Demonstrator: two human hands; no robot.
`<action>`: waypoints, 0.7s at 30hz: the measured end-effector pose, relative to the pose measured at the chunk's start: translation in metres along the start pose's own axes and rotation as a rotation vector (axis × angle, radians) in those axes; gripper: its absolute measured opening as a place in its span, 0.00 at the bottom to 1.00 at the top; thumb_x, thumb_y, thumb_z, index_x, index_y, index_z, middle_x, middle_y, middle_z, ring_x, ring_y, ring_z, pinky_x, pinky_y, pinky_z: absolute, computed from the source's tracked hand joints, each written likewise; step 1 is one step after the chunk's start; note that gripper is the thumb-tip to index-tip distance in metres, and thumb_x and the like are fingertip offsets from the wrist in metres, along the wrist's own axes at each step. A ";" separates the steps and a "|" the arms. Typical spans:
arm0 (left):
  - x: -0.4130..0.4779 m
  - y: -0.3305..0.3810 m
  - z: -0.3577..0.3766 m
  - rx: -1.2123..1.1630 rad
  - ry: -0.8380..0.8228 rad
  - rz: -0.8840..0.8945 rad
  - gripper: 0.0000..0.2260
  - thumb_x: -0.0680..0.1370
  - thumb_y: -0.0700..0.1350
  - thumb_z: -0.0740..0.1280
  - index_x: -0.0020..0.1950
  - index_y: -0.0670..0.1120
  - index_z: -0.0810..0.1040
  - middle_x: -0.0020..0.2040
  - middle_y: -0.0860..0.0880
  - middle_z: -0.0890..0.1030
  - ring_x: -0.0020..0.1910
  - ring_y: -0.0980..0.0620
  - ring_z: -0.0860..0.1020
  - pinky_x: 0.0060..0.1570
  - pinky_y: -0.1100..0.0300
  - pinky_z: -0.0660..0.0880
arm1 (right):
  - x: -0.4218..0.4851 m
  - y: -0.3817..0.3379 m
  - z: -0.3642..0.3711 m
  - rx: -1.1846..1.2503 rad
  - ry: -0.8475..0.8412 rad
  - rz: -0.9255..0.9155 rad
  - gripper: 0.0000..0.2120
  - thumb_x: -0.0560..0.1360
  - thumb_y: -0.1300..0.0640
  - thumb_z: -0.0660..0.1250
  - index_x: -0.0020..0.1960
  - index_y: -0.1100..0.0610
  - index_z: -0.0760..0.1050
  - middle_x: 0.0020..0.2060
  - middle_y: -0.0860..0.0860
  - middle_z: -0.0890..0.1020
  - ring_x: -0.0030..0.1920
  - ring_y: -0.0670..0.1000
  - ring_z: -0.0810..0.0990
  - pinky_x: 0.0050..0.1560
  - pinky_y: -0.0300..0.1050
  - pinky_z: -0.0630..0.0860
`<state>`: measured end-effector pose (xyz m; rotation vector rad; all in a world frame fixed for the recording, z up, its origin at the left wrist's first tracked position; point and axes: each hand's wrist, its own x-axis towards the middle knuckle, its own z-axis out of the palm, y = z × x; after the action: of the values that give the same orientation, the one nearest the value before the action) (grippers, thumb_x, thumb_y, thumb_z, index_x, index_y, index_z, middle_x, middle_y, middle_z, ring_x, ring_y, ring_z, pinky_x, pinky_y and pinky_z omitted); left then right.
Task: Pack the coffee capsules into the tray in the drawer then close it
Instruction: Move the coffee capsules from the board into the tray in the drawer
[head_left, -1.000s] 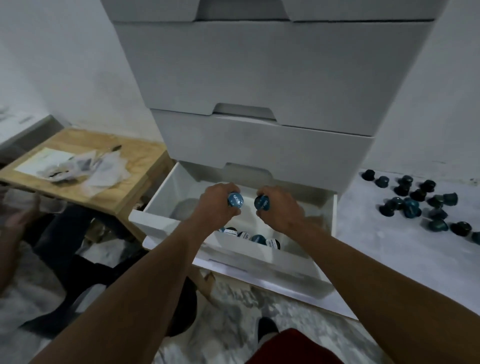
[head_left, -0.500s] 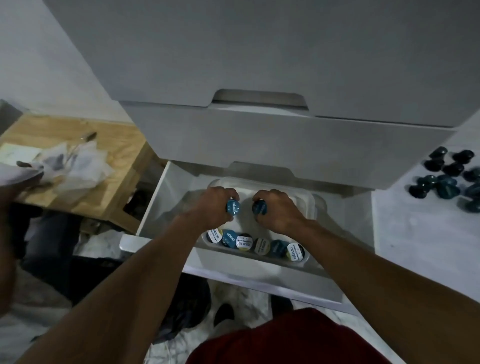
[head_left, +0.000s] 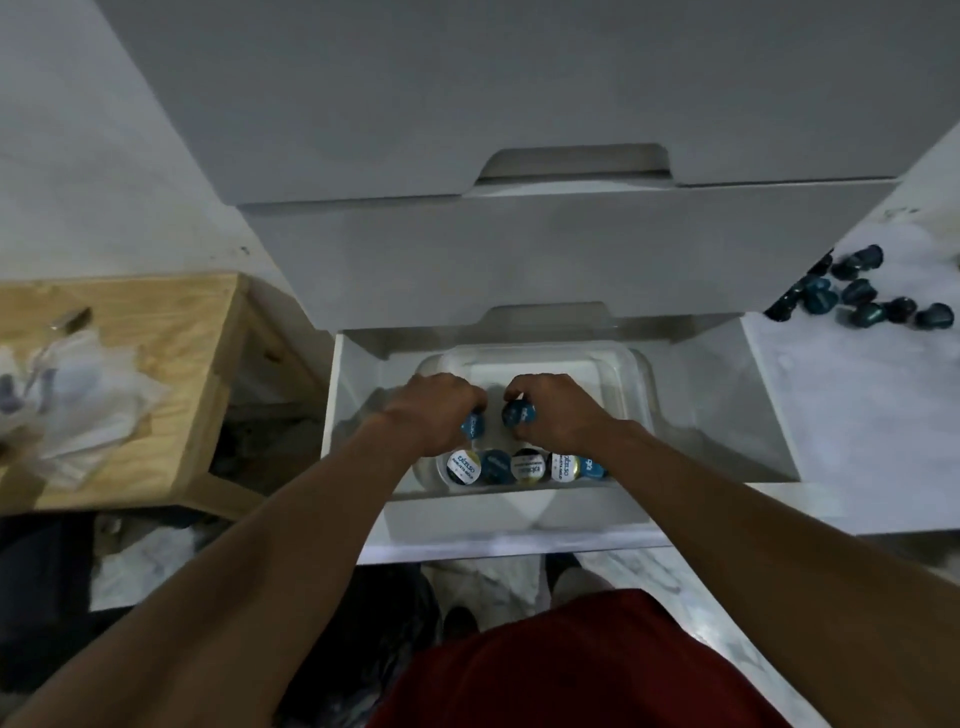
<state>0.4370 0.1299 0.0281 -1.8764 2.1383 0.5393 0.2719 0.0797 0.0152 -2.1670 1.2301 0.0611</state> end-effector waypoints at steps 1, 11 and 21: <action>0.000 -0.002 0.002 0.008 0.008 0.015 0.17 0.74 0.46 0.69 0.63 0.51 0.74 0.60 0.47 0.78 0.58 0.47 0.75 0.52 0.52 0.74 | 0.000 -0.001 0.002 0.001 -0.003 0.009 0.19 0.70 0.58 0.72 0.60 0.54 0.76 0.57 0.55 0.80 0.56 0.55 0.77 0.56 0.46 0.75; 0.007 -0.013 0.002 -0.117 -0.061 0.045 0.19 0.74 0.42 0.68 0.65 0.50 0.75 0.60 0.46 0.78 0.57 0.47 0.77 0.56 0.54 0.75 | 0.006 -0.004 0.006 -0.015 -0.018 0.045 0.15 0.74 0.61 0.67 0.60 0.54 0.77 0.53 0.55 0.82 0.53 0.54 0.79 0.50 0.40 0.72; 0.008 -0.013 -0.001 -0.109 -0.031 0.020 0.12 0.75 0.38 0.67 0.56 0.49 0.80 0.53 0.45 0.80 0.48 0.46 0.78 0.42 0.57 0.73 | 0.013 -0.011 0.009 -0.013 -0.070 0.023 0.12 0.71 0.64 0.66 0.54 0.57 0.80 0.49 0.55 0.83 0.50 0.55 0.80 0.50 0.43 0.77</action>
<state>0.4485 0.1207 0.0243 -1.8910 2.1497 0.6982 0.2901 0.0783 0.0093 -2.1435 1.2181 0.1533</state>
